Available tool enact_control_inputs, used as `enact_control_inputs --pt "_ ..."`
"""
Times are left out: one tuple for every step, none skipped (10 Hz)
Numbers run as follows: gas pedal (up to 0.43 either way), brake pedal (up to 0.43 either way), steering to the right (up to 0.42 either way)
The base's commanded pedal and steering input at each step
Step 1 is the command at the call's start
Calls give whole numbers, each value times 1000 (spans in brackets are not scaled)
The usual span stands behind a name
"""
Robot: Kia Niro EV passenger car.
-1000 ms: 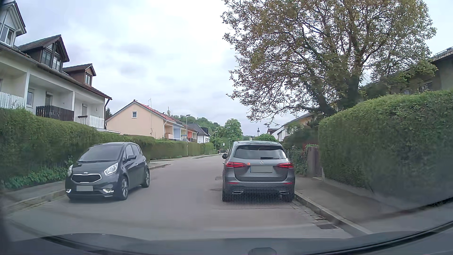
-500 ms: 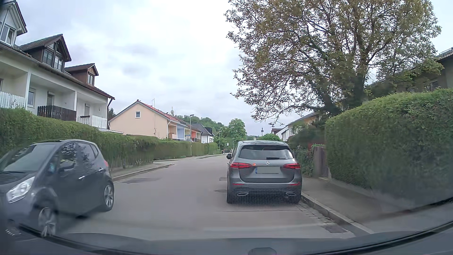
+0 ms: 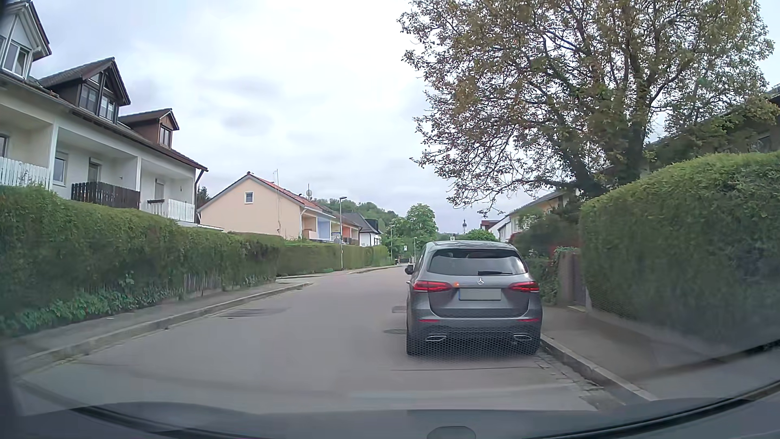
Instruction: Follow the waypoints while adhering to traffic rules and regulations
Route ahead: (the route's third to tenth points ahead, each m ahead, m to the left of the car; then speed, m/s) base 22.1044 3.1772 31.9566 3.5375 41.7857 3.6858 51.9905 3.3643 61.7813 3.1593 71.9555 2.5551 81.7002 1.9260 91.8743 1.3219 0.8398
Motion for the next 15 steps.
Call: enact_control_inputs --pt "0 0 -386" --pt "0 0 -390" --pt "0 0 -395" --pt "0 0 -397" --pt "0 0 -399" --pt "28 0 -404" --pt "47 0 -407" --pt "79 0 -411" --pt "87 0 -412" --pt "87 0 -417" --pt "59 0 -424" --pt "59 0 -429" --pt "39 0 -436" --pt "28 0 -437" --pt "28 0 -437"
